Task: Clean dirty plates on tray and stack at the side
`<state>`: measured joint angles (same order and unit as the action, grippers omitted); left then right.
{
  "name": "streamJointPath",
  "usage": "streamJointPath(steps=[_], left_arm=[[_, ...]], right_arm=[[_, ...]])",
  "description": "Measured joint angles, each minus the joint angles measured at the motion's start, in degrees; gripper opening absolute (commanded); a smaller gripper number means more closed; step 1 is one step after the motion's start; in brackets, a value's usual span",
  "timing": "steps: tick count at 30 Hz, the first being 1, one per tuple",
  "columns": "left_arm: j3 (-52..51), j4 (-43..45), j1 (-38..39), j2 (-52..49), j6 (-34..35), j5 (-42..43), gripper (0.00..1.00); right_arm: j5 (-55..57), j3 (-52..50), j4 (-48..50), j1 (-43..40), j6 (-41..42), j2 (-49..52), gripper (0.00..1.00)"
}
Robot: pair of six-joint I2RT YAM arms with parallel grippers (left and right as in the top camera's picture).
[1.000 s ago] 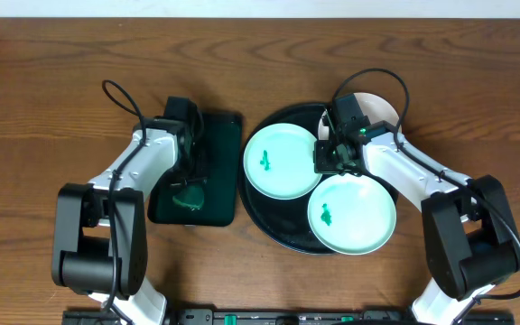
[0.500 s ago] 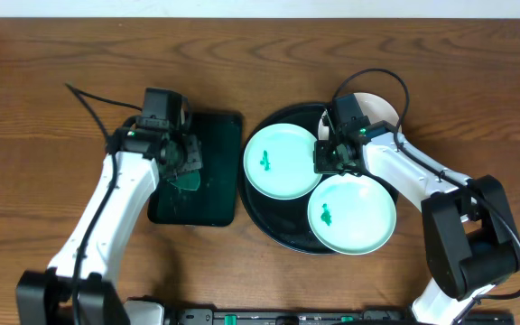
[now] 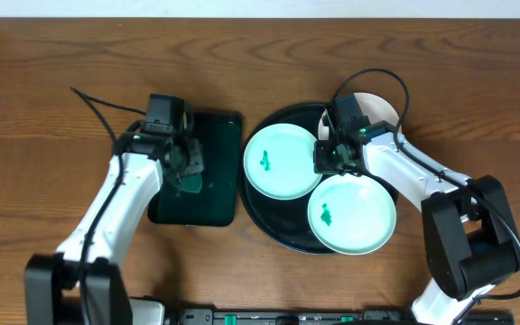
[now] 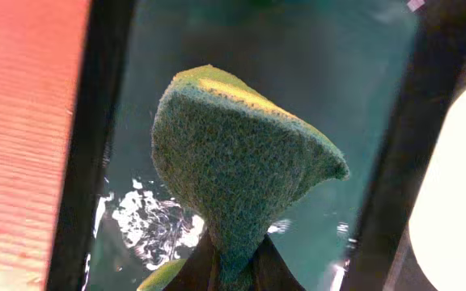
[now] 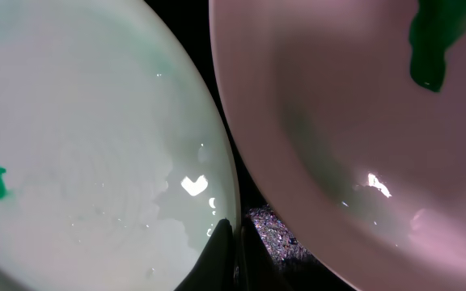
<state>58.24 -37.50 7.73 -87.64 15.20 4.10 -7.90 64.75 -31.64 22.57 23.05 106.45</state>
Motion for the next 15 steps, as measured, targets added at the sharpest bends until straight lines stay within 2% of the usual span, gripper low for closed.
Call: streamJointPath(steps=[6,7,9,15], left_arm=[[-2.19,3.82,0.00,-6.34,0.87,0.00,0.08],[-2.32,4.04,0.00,-7.15,0.98,0.00,0.10],[-2.45,4.35,0.00,-8.83,1.22,0.02,0.26],[-2.45,4.57,0.00,-9.25,1.49,0.04,0.29]], right_arm=[[0.00,0.00,0.00,0.00,0.00,0.00,0.01],[0.00,0.00,0.02,0.00,0.00,0.00,0.01],[0.00,0.00,0.02,0.00,0.00,0.00,0.01],[0.00,0.00,0.00,0.00,0.00,0.00,0.01]])
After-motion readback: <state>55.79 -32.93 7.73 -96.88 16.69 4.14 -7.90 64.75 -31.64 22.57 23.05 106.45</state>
